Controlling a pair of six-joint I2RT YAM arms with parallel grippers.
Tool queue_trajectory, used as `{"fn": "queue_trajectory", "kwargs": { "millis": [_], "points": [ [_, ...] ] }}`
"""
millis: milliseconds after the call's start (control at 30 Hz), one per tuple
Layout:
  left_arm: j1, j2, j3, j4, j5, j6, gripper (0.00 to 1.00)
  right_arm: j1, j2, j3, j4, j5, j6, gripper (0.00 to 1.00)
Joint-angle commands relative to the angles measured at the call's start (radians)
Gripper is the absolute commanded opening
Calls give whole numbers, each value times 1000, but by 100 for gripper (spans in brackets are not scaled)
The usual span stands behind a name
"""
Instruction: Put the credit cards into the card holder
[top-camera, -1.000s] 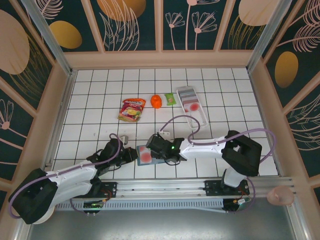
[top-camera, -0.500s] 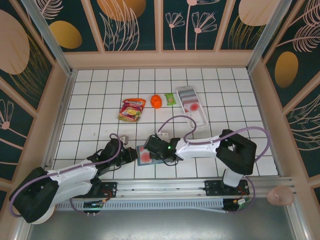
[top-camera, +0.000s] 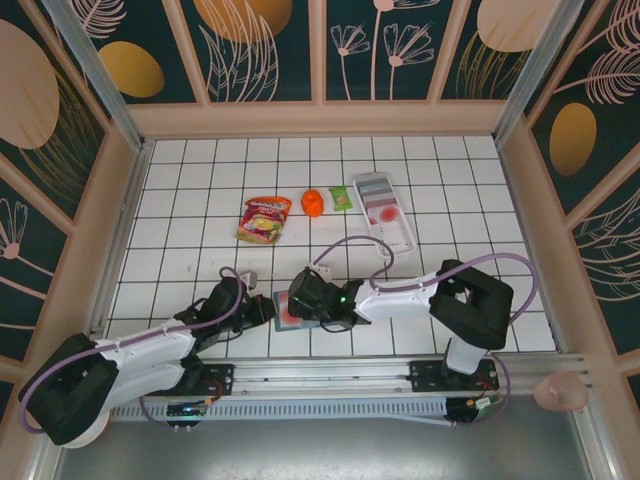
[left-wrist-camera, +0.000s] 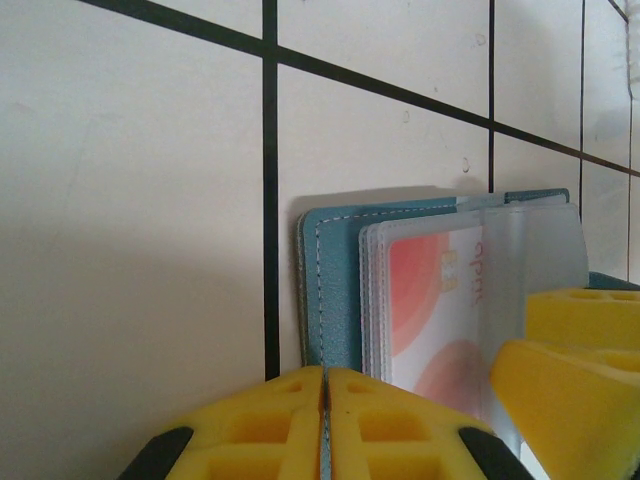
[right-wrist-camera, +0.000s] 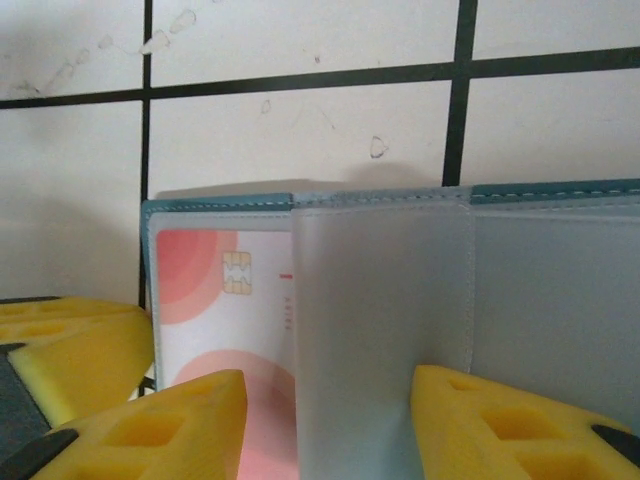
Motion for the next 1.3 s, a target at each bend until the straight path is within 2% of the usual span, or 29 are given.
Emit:
{"fn": "queue_trajectory", "kwargs": {
  "millis": [0,233,767,1100,1267],
  "points": [
    [-5,11,-10,2,5,-9,11,-9,-4,-40,107,-69,41,49],
    [-5,8,-17,5,-1,-13,11,-27,-5,-85,269,-119,73,48],
    [-4,-42,-32,-20,-18,-23,10,-28,13,-92,410,-200,122,47],
    [-4,-193,-50,-97,-95,-59,11,-27,52,-75,478,-238,136,46],
    [-5,-257,-51,-172,-129,-68,11,-31,67,-60,588,-275,143,46]
  ]
}}
